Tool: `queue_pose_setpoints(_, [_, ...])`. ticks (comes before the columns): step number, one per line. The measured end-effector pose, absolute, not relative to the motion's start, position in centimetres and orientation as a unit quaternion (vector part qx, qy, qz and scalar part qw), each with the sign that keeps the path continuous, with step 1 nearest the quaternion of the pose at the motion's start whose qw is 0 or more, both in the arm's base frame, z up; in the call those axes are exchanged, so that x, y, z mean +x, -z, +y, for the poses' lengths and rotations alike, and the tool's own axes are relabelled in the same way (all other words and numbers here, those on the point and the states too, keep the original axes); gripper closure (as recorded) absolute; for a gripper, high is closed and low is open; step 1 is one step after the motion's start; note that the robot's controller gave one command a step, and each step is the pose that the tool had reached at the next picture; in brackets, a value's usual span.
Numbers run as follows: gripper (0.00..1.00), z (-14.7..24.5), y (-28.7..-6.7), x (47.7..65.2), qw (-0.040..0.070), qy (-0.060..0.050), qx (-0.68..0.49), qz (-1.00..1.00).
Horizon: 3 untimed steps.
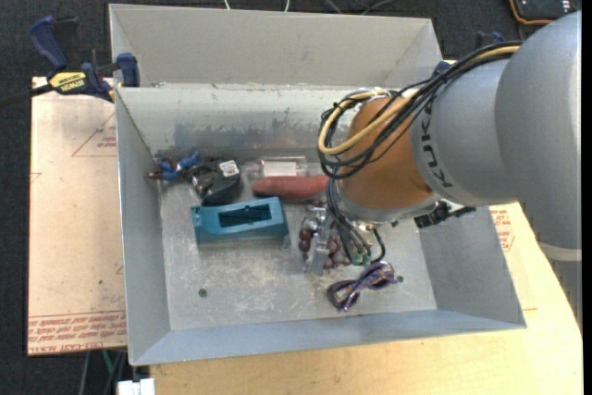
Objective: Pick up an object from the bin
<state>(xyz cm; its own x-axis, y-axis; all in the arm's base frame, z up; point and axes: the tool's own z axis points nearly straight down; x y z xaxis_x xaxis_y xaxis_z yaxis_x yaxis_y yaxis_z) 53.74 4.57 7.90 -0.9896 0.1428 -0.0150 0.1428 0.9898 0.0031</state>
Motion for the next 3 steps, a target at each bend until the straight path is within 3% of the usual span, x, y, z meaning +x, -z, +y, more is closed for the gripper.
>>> queue_pose_setpoints(1, [1.0,4.6,-7.9,53.7,0.008,-0.001,0.071,0.997])
queue_pose_setpoints(2, [1.0,4.2,-12.3,54.4,0.01,-0.002,0.066,0.998])
queue_pose_setpoints(3, [1.0,3.3,-11.6,53.0,0.004,-0.001,0.073,0.997])
